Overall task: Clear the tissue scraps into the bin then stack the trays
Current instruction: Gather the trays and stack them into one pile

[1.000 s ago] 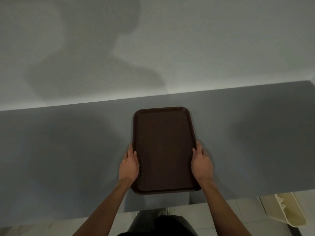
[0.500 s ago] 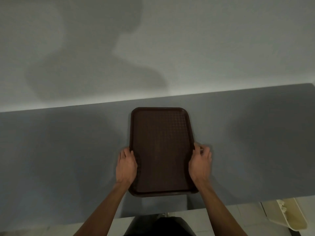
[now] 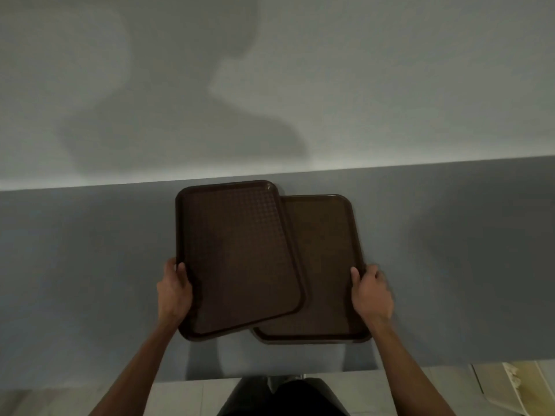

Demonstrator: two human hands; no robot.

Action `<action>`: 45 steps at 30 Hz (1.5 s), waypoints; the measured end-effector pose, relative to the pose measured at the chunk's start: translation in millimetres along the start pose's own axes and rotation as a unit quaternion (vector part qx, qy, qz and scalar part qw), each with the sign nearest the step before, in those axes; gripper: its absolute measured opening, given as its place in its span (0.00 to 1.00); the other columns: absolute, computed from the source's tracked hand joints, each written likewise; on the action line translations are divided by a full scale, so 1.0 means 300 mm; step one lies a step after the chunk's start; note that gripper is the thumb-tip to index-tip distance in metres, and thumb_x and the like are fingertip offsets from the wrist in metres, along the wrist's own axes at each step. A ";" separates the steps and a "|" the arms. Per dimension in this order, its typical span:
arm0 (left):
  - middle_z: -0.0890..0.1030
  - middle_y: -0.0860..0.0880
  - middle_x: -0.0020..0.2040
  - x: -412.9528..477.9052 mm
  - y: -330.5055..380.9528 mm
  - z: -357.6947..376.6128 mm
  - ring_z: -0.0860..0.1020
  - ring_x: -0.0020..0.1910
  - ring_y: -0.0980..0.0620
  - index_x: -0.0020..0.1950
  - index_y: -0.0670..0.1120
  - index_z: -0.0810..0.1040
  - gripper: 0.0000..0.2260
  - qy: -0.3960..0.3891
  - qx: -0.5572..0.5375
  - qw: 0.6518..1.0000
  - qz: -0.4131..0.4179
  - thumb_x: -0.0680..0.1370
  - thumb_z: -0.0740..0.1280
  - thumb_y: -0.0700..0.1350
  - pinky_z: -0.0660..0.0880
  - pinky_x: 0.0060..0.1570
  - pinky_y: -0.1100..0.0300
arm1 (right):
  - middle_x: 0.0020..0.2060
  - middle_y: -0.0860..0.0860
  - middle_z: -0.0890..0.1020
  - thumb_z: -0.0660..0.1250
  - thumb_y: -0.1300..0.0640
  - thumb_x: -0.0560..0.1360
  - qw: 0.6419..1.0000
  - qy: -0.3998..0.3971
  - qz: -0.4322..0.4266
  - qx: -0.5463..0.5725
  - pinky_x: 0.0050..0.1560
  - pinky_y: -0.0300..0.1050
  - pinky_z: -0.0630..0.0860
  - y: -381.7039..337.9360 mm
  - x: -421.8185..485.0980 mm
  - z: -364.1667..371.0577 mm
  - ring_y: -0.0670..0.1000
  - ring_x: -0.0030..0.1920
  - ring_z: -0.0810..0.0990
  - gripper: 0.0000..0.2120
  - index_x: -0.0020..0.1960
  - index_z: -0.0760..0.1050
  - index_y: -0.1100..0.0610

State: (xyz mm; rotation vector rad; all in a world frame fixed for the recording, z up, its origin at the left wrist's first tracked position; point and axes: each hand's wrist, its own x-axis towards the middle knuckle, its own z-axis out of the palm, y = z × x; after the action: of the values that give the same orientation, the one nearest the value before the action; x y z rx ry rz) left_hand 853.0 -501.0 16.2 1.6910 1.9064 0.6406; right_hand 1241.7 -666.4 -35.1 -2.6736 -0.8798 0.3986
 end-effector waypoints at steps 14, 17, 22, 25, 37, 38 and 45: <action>0.81 0.34 0.57 0.143 -0.313 -0.149 0.79 0.55 0.30 0.67 0.39 0.73 0.13 -0.017 -0.010 0.999 -0.051 0.87 0.56 0.44 0.71 0.50 0.46 | 0.50 0.67 0.80 0.52 0.40 0.86 0.994 -0.042 0.053 0.082 0.46 0.56 0.71 -0.011 -0.050 -0.085 0.71 0.51 0.81 0.18 0.56 0.67 0.55; 0.80 0.32 0.61 0.179 -0.343 -0.156 0.78 0.59 0.28 0.70 0.40 0.73 0.15 -0.023 0.001 0.997 -0.074 0.87 0.55 0.45 0.73 0.57 0.40 | 0.50 0.67 0.81 0.52 0.41 0.87 0.995 -0.036 0.035 0.090 0.45 0.57 0.73 -0.021 -0.046 -0.135 0.71 0.50 0.81 0.15 0.54 0.63 0.53; 0.80 0.30 0.59 0.217 -0.380 -0.154 0.78 0.57 0.26 0.70 0.41 0.71 0.14 -0.028 0.024 0.996 -0.078 0.88 0.54 0.45 0.74 0.55 0.37 | 0.49 0.68 0.80 0.50 0.41 0.87 0.996 -0.013 0.015 0.090 0.45 0.59 0.73 -0.043 -0.034 -0.220 0.72 0.49 0.81 0.15 0.55 0.62 0.52; 0.80 0.30 0.59 0.216 -0.369 -0.123 0.78 0.57 0.26 0.70 0.42 0.71 0.14 -0.046 0.035 0.996 -0.072 0.88 0.55 0.46 0.73 0.55 0.38 | 0.50 0.68 0.80 0.50 0.40 0.87 0.995 0.004 0.029 0.098 0.45 0.58 0.71 -0.030 -0.036 -0.250 0.72 0.50 0.81 0.16 0.55 0.63 0.53; 0.84 0.36 0.54 0.133 -0.150 0.106 0.82 0.55 0.33 0.63 0.38 0.77 0.10 -0.114 0.017 0.993 -0.003 0.82 0.66 0.39 0.77 0.55 0.44 | 0.40 0.61 0.77 0.53 0.44 0.88 0.985 0.044 0.023 0.164 0.42 0.55 0.70 -0.124 -0.133 -0.254 0.73 0.47 0.81 0.12 0.55 0.63 0.53; 0.84 0.36 0.54 0.125 -0.134 0.117 0.82 0.55 0.33 0.63 0.38 0.77 0.10 -0.121 0.010 0.993 -0.002 0.82 0.66 0.39 0.77 0.55 0.44 | 0.39 0.59 0.76 0.53 0.44 0.88 0.986 0.035 0.020 0.160 0.42 0.54 0.70 -0.133 -0.145 -0.243 0.73 0.47 0.81 0.12 0.55 0.63 0.53; 0.84 0.41 0.59 0.124 -0.114 0.132 0.81 0.59 0.35 0.66 0.43 0.73 0.11 -0.186 0.010 0.982 0.005 0.85 0.62 0.44 0.77 0.57 0.45 | 0.38 0.51 0.76 0.54 0.46 0.88 0.987 -0.005 0.004 0.158 0.41 0.52 0.71 -0.170 -0.194 -0.118 0.69 0.45 0.83 0.10 0.57 0.65 0.52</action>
State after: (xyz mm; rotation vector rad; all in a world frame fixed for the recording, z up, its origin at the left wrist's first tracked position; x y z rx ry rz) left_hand 849.3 -467.3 -38.4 1.6947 1.6421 0.2821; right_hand 1182.1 -669.4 25.6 -2.3862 -0.7403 0.5078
